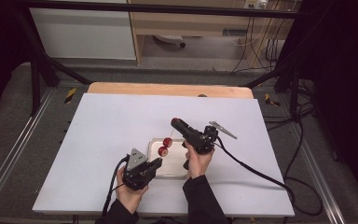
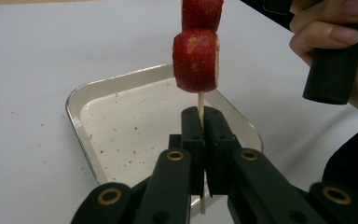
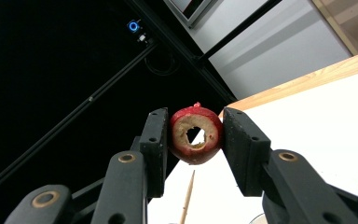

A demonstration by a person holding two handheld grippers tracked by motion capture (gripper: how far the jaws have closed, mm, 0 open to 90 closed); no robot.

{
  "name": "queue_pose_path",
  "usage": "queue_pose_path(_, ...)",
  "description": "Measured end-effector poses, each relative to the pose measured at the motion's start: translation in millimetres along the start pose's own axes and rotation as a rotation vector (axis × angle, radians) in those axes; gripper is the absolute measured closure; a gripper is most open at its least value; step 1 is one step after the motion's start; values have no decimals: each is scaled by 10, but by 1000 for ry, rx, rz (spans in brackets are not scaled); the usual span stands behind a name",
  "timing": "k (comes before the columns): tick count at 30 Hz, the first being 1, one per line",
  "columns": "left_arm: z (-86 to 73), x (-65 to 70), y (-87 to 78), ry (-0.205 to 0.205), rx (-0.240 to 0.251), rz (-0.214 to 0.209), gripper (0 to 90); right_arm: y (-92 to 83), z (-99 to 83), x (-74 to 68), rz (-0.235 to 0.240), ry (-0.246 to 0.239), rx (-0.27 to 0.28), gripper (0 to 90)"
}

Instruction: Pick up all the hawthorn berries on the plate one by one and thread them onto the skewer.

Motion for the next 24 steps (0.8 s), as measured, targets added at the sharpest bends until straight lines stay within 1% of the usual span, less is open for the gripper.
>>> queue_pose_path(5, 8, 1, 1, -15, 9, -3, 876, -2, -7, -4, 3, -1, 7, 623)
queue_pose_path(9, 9, 8, 4, -11, 9, -1, 876, -1, -13, -4, 5, 1, 11, 623)
queue_pose_path(11, 12, 8, 5, -22, 16, -3, 876, -1, -15, -5, 6, 0, 12, 624)
queue_pose_path(15, 17, 11, 9, -25, 19, -2, 876, -3, -29, -10, 6, 1, 16, 624)
queue_pose_path(18, 23, 17, 21, -36, 22, -4, 876, -2, -39, -8, 6, 0, 16, 624)
queue_pose_path(24, 71, 45, 47, -80, 43, -5, 876, -3, -73, -19, 6, 9, 37, 624)
Point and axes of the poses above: each handheld gripper's, and its own axes: y roughly forward along the jaws, z roughly out of its top, x roughly to its right, the point moved 1 cm from there along y, roughly forward along the jaws
